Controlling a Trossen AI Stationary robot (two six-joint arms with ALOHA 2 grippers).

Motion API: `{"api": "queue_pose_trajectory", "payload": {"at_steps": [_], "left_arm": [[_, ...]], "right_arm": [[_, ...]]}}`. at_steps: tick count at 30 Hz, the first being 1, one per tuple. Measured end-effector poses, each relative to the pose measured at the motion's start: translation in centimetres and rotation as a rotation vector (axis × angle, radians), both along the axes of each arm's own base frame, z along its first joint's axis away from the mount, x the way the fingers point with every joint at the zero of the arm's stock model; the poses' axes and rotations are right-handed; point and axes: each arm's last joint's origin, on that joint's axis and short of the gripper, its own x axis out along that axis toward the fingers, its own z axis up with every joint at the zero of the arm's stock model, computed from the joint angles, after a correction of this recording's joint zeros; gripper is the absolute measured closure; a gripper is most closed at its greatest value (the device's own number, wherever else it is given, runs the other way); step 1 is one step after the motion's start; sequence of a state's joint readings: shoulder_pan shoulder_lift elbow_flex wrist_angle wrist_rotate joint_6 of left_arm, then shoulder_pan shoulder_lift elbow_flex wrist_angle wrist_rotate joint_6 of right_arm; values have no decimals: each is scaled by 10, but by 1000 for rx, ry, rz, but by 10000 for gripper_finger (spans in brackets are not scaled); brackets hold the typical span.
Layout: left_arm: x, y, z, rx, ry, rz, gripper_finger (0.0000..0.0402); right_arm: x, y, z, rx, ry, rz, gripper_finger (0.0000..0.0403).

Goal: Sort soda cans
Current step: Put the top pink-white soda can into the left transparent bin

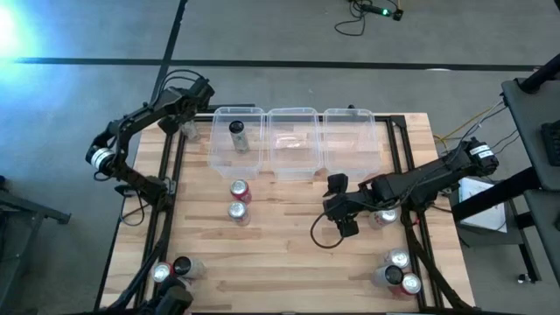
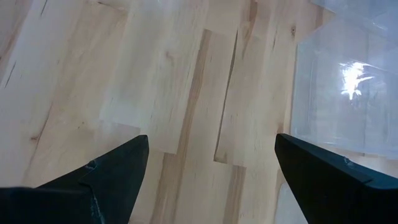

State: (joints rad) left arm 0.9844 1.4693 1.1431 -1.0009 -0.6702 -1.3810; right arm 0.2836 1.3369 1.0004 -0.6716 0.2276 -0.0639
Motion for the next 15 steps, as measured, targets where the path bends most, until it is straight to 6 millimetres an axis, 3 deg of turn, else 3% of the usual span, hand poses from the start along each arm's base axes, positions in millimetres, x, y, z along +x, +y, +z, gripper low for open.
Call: {"api": "queue_pose_trajectory", "payload": {"at_steps": [15], "left_arm": [[1,5,-13,-46,34,31,97]], "right_arm": [[0,0,0,-1,5,-1,58]]}}
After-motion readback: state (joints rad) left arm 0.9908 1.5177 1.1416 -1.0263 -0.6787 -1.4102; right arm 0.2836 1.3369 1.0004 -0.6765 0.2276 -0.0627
